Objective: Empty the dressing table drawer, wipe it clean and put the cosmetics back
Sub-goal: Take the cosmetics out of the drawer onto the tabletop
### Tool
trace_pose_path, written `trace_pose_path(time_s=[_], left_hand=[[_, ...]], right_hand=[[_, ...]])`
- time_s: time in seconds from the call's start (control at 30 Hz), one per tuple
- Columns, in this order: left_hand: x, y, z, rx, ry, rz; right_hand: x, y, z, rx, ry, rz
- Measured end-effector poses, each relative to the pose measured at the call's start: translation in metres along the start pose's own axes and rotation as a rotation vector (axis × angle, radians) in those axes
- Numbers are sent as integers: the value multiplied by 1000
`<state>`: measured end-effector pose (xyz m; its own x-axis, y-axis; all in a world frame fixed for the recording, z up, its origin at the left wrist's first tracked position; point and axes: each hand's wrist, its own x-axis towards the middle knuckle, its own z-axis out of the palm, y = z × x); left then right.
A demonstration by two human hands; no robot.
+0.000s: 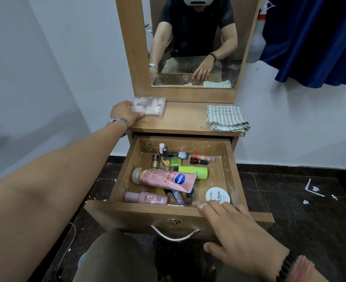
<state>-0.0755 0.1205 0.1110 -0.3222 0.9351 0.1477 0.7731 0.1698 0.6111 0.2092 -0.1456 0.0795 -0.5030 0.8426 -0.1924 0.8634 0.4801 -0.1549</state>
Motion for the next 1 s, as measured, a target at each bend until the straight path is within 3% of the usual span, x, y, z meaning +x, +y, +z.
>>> trace_pose_path(time_s=[0.37, 0.53, 0.67, 0.83, 1.0], left_hand=[[6, -9, -5, -33, -30, 28], [-11, -4, -10, 34, 45, 153], [-40, -2, -12, -16, 110, 405], [-94, -6, -14, 108, -195, 730], [-131, -18, -12, 372, -486, 844]], right_hand=[[1, -3, -2, -28, 40, -14], [0, -3, -1, -9, 51, -13], [1, -4, -2, -7, 45, -13], [1, -5, -3, -15, 35, -3], [3, -5, -3, 15, 23, 7]])
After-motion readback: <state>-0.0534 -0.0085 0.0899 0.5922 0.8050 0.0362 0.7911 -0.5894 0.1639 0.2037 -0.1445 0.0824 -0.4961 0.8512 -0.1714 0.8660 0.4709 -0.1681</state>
